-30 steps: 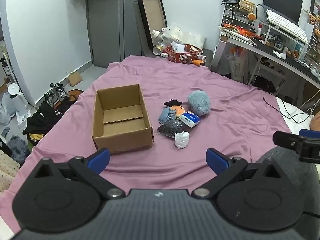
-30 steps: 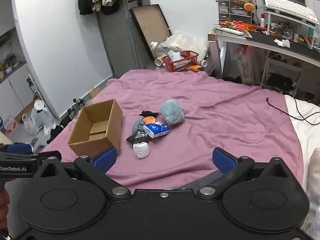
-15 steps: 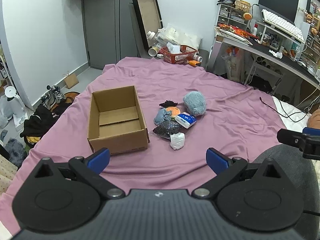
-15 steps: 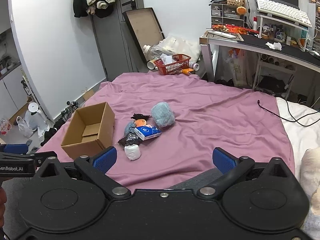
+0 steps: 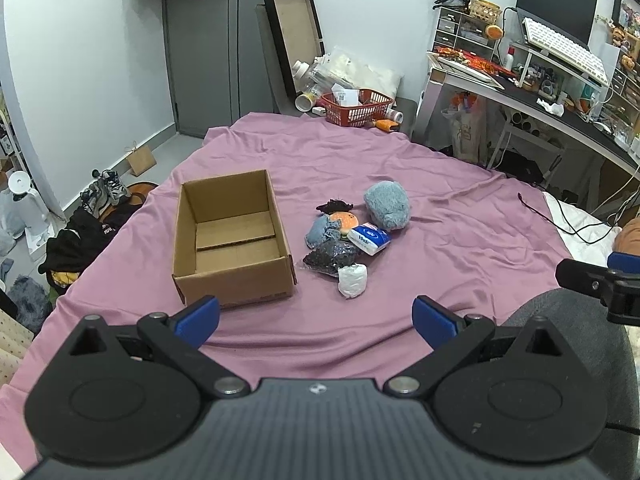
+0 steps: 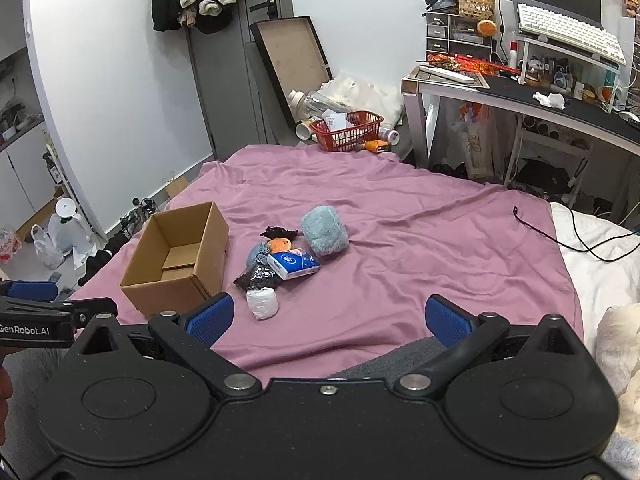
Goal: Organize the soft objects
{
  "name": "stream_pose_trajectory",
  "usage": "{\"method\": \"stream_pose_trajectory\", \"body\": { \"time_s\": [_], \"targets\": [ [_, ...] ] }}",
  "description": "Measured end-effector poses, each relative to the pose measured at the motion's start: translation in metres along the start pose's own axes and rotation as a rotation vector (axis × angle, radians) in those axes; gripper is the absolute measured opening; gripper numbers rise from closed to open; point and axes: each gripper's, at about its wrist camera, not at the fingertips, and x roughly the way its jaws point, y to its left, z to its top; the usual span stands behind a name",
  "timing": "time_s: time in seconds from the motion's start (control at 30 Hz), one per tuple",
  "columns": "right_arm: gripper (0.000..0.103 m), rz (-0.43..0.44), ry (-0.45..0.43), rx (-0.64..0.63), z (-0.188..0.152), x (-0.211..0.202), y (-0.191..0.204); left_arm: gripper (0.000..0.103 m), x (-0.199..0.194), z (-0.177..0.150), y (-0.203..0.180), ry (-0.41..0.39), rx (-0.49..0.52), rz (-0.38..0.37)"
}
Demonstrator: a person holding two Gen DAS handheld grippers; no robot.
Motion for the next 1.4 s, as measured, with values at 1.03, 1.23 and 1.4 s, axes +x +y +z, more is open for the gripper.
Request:
{"method": "stream_pose_trajectory", "body": {
  "time_s": [1.03, 1.23, 1.4],
  "targets": [
    [0.103, 0.002, 0.016, 0.001, -0.003, 0.006, 0.001, 0.102, 0.004, 0.000, 0.006, -0.001, -0.027, 0.008],
    [0.103, 0.006, 0.023, 0.003, 0.000, 0.010, 0.001, 0.102, 0.008, 0.004, 0.006, 0.008, -0.026, 0.001],
    [0.103, 0.016, 0.028, 0.005, 0.002, 0.016, -0.001, 0.102, 0.014, 0.008, 0.005, 0.006, -0.032, 0.002]
  ]
}}
